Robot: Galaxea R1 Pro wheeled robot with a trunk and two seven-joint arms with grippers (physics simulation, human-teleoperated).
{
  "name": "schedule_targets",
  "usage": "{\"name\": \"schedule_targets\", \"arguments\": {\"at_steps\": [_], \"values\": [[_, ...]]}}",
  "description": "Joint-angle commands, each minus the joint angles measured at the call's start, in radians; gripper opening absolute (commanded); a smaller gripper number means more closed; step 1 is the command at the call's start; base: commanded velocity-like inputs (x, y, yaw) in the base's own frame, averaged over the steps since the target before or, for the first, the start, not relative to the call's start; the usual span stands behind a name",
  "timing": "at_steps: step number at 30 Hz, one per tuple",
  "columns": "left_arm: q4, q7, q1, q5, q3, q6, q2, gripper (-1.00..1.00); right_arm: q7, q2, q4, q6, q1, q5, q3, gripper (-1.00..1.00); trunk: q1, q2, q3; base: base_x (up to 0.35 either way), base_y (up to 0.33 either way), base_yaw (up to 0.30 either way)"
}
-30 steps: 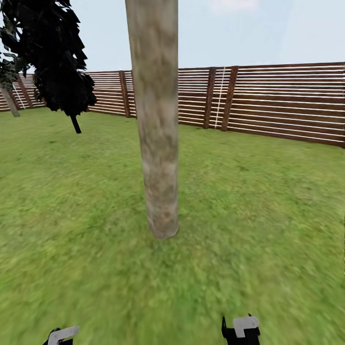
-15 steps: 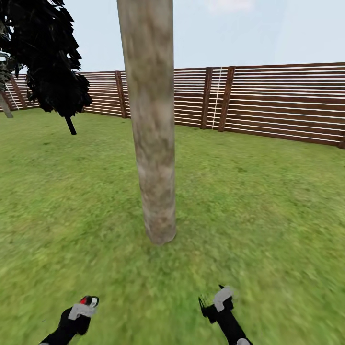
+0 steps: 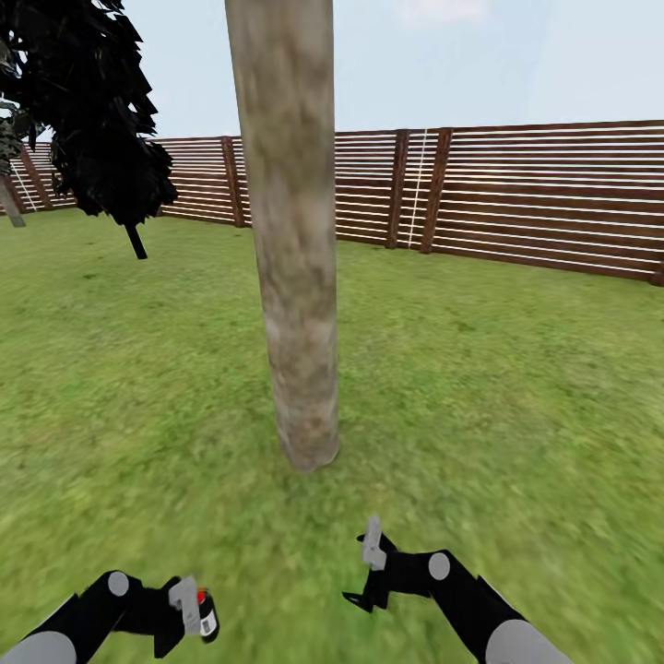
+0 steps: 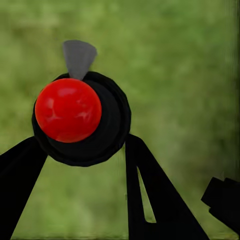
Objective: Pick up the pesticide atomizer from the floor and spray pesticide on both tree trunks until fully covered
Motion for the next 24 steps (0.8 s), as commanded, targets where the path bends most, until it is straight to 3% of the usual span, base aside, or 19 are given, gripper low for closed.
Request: {"name": "schedule_targets", "arguments": {"at_steps": [1,3,5,6,8,10,13,16,18,22,24], "values": [[-0.001,-0.004,0.0,-0.019,0.01,-0.005,-0.003,-1.0,0.002,0.002,-0.002,-0.006,0.0,0.011,-0.001,1.0,0.0,0.0,-0.001,0.0,0.0,0.0],[-0.001,-0.005,-0.002,-0.029,0.012,-0.003,-0.011,-1.0,0.019,0.015,-0.003,-0.005,0.0,0.012,0.0,1.0,0.0,0.0,-0.001,0.0,0.0,0.0],[-0.003,-0.006,-0.004,-0.04,0.01,-0.003,-0.037,-1.0,0.048,0.027,-0.008,-0.005,0.0,0.016,0.0,1.0,0.0,0.0,-0.001,0.0,0.0,0.0],[-0.021,-0.006,-0.005,-0.059,0.01,0.005,-0.051,-1.0,0.068,0.03,-0.019,-0.005,0.0,0.017,0.0,-1.0,0.0,0.0,-0.001,0.0,0.0,0.0],[-0.056,-0.006,-0.005,-0.089,0.012,0.046,-0.068,-1.0,0.098,0.032,-0.027,-0.005,0.0,0.018,0.0,-1.0,0.0,0.0,-0.001,0.0,0.0,0.0],[-0.085,-0.007,-0.005,-0.103,0.011,0.094,-0.101,-1.0,0.117,0.033,-0.03,-0.005,0.0,0.018,0.001,-1.0,0.0,0.0,-0.001,0.0,0.0,0.0],[-0.097,-0.009,-0.005,-0.118,0.009,0.107,-0.144,-1.0,0.122,0.037,-0.031,-0.004,0.0,0.018,0.005,-1.0,0.0,0.0,-0.001,0.0,0.0,0.0],[-0.099,-0.009,-0.006,-0.145,-0.007,0.11,-0.191,-1.0,0.123,0.059,-0.031,-0.001,0.0,0.018,0.073,-1.0,0.0,0.0,-0.001,0.0,0.0,0.0],[-0.1,-0.009,-0.006,-0.149,-0.01,0.109,-0.206,-1.0,0.123,0.064,-0.033,-0.001,0.0,0.018,0.095,-1.0,0.0,0.0,-0.001,0.0,0.0,0.0],[-0.101,-0.009,-0.006,-0.151,-0.015,0.109,-0.224,-1.0,0.123,0.085,-0.038,0.0,-0.001,0.018,0.103,-1.0,0.0,0.0,-0.001,0.0,0.0,0.0],[-0.101,-0.009,-0.005,-0.151,-0.05,0.109,-0.225,-1.0,0.123,0.091,-0.058,0.0,-0.002,0.018,0.103,-1.0,0.0,0.0,-0.001,0.0,0.0,0.0]]}}
